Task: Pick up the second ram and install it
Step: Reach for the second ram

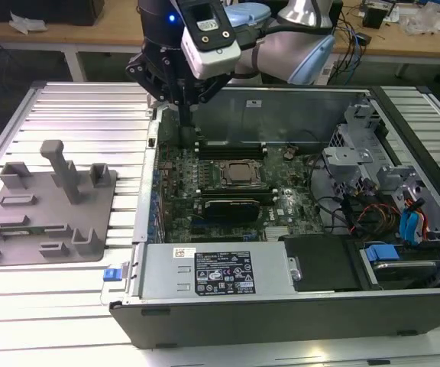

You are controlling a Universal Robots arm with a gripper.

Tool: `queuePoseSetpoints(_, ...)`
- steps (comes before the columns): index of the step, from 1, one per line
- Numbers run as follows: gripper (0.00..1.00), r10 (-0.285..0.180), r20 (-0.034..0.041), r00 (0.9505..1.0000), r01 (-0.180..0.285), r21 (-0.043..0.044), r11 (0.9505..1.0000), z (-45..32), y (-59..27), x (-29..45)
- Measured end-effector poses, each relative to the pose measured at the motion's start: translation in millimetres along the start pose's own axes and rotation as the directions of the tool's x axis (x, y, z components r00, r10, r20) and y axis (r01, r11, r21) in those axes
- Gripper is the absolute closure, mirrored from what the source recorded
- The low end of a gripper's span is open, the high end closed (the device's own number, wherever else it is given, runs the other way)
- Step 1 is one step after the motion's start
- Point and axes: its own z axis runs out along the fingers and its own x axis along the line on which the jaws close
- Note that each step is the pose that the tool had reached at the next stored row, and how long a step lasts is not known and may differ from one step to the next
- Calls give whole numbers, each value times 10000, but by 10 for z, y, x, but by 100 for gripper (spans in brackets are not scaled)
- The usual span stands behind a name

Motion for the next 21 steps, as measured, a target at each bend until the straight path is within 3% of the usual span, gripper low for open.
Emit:
queuePoseSetpoints(6, 92, -1, 1, 10000, 1, 0, 10000, -6, -16, 217)
queuePoseSetpoints(13, 92, 0, 1, 10000, 0, 0, 10000, -9, -26, 343)
queuePoseSetpoints(21, 92, -1, 1, 10000, 1, -1, 10000, -15, -43, 578)
